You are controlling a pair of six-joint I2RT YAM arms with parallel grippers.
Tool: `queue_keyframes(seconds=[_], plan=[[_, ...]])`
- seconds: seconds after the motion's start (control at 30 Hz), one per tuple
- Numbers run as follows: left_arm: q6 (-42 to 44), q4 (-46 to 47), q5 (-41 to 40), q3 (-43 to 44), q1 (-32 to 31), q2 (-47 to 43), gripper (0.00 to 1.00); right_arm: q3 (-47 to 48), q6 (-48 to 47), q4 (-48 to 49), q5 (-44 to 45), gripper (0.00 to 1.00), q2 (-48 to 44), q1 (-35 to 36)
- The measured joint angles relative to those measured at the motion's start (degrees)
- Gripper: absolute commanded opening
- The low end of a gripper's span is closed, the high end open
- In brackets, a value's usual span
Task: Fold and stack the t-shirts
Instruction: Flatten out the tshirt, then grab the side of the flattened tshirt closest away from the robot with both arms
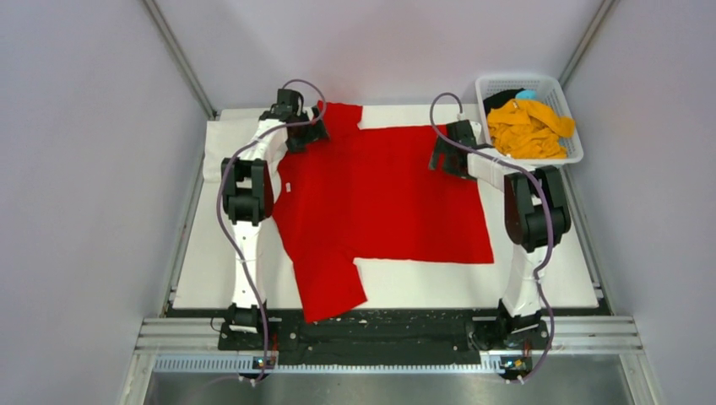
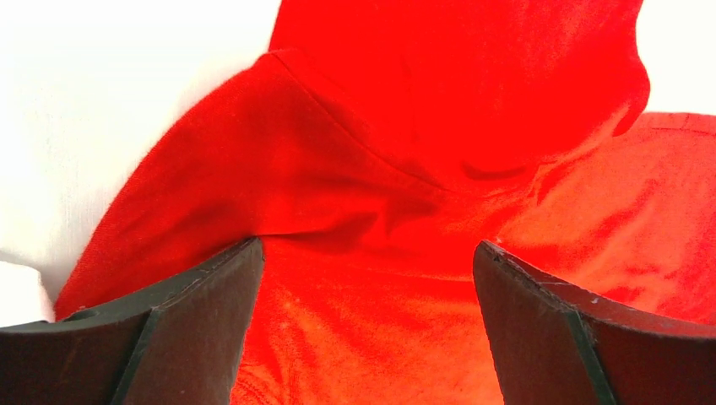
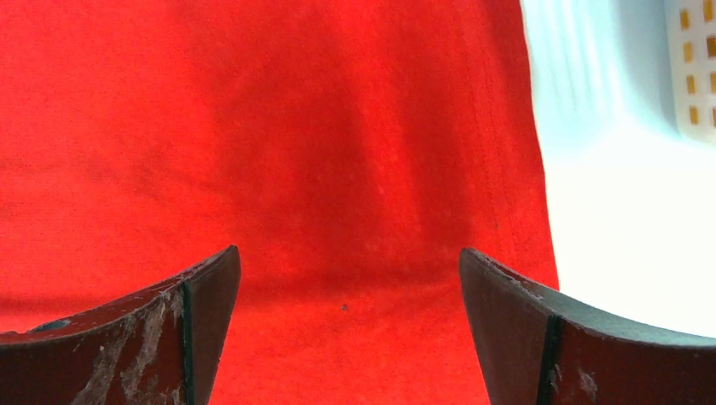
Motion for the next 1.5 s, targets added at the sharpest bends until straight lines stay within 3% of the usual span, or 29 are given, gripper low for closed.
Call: queue_keyframes(seconds=[0.17,0.27,0.43,0.63,0.87,1.0,1.2,1.33,1.5], plan=[[0.20,1.62,1.18,-4.11,-0.02,-2.43,0.99,0.96,-0.61,-0.63,-1.44,0.99,-1.97,-0.15],[0.20,3.30,1.49,-14.43,-0.52,-9.55,0.99,-1.44,-0.81,-0.57,-1.99,0.99,-7.23,-0.13],[-0.02,6.99,-0.61,-36.74,-3.48,-30.60,0.99,-9.03,1.16,-0.20,-0.59,0.99,-19.54,-0.15],[-2.60,6.88,-7.76,-57.77,-13.53,-57.79,0.99,-14.21,5.09,-0.22,1.57,0.99,-25.53,-0.72],[-15.37,-4.48,-16.09,-78.38,-28.11,-74.73,0.97,-14.82,7.89,0.17,-0.72,0.99,-25.51,-1.18],[-24.90,-12.68,-18.53,-83.91,-38.07,-82.73,0.94,-17.31,8.87,0.79,-3.41,0.99,-25.53,-1.22],[-36.24,-16.81,-19.67,-87.45,-50.60,-86.05,0.90,-22.58,9.27,-1.51,-1.86,0.99,-30.18,-1.20],[-41.11,-19.85,-19.54,-88.91,-57.27,-83.32,0.78,-27.56,9.99,-3.61,0.44,0.99,-39.08,-1.20],[-45.29,-21.99,-20.28,-90.20,-60.46,-82.55,0.66,-33.05,11.56,-6.69,1.38,0.99,-49.94,-1.22]])
